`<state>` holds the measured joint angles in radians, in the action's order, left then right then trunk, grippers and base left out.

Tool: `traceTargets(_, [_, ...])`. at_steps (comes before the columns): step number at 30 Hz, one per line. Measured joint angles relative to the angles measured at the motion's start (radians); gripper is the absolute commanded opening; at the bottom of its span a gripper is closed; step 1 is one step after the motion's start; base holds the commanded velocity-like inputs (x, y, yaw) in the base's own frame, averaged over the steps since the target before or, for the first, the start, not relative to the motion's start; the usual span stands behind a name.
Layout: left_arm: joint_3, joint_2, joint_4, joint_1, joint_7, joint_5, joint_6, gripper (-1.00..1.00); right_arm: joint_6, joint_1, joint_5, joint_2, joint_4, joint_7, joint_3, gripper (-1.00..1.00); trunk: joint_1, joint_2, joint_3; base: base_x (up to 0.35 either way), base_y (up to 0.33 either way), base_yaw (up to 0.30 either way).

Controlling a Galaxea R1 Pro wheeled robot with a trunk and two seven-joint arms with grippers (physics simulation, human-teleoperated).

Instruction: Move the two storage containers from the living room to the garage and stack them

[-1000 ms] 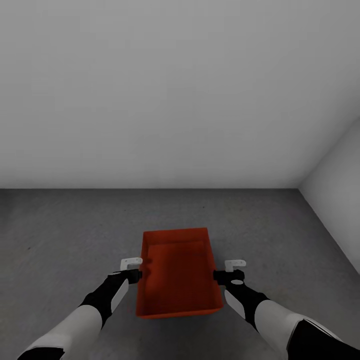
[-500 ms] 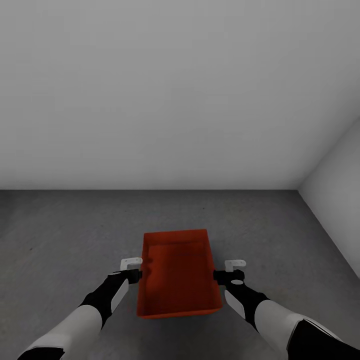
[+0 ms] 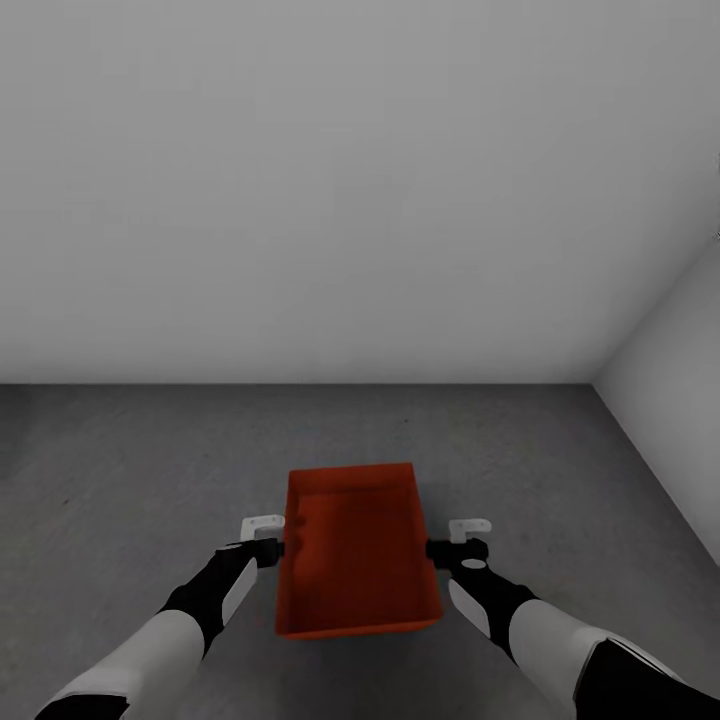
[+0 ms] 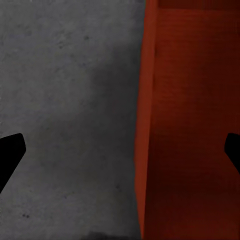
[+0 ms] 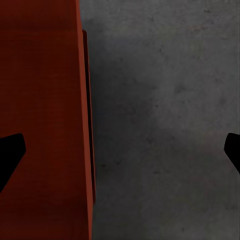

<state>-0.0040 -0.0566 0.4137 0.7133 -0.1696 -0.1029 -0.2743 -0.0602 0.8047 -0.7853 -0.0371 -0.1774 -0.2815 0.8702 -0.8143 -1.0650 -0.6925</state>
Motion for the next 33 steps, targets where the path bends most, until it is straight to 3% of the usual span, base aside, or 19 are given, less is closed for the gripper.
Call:
traceTargets(19, [0.0, 0.0, 0.0, 0.0, 0.0, 0.0, 0.0, 1.0, 0.0, 0.0, 0.002, -0.001, -0.002, 0.0, 0.001, 1.0, 0.073, 0.133, 0.089, 0.0, 0.0, 0.0])
traceTargets(33, [-0.001, 0.001, -0.004, 0.0, -0.001, 0.0, 0.01, 1.0, 0.0, 0.0, 0.003, -0.001, -0.002, -0.001, 0.001, 1.0, 0.073, 0.133, 0.103, 0.0, 0.0, 0.0])
